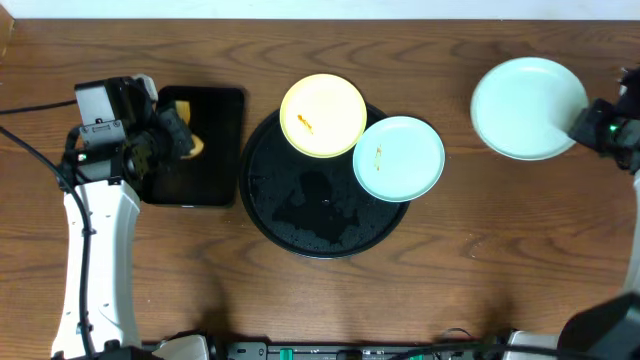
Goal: Clean dirty plates on tray and stack at the side
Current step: 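Withdraw the left gripper and carry the plate right with the right gripper, then set the pale blue plate on the table at right and release, then move the right gripper to the second pale blue plate and grasp it, then bring the sponge in the left gripper to the held plate and scrub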
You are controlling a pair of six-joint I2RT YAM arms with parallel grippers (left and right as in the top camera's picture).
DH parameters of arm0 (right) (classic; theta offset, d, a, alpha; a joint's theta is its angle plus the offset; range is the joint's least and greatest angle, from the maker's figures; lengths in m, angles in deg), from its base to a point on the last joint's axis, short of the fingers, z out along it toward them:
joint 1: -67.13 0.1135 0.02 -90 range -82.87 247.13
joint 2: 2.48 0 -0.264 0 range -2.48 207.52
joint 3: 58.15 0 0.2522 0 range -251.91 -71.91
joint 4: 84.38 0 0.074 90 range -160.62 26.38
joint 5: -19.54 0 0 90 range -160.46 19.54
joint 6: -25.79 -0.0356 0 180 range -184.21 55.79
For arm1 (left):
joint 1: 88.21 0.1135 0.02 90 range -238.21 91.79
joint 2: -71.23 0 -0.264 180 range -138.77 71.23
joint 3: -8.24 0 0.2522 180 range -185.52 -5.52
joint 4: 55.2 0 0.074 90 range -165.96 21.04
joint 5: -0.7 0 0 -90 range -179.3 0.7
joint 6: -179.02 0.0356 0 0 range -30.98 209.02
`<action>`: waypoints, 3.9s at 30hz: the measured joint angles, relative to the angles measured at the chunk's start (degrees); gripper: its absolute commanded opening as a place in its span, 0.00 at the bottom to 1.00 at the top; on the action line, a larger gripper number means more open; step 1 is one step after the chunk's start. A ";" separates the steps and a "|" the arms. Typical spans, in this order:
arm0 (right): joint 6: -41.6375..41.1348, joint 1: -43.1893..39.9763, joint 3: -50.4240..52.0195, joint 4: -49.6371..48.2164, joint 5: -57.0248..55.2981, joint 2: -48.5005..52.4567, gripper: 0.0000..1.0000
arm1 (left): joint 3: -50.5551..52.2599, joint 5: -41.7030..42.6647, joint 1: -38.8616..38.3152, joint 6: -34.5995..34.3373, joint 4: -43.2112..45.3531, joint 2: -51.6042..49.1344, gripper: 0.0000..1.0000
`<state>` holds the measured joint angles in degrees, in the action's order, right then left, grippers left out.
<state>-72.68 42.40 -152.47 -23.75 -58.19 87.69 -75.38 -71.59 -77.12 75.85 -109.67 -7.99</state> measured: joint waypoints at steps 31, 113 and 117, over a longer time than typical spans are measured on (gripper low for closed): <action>17.07 -1.95 -3.28 1.33 14.10 17.38 0.47 | 0.02 -9.11 -0.72 4.04 -4.96 -2.86 0.08; -31.23 60.65 17.00 -2.80 -20.22 7.28 0.01 | 0.17 2.78 -14.62 13.55 -3.65 -2.86 0.08; -31.87 59.95 18.36 -5.20 -20.13 7.28 0.01 | 1.40 2.99 -19.52 13.16 -3.61 -2.86 0.07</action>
<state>-104.54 102.35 -134.11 -28.95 -78.32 94.97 -73.98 -68.59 -96.63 89.01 -113.28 -10.85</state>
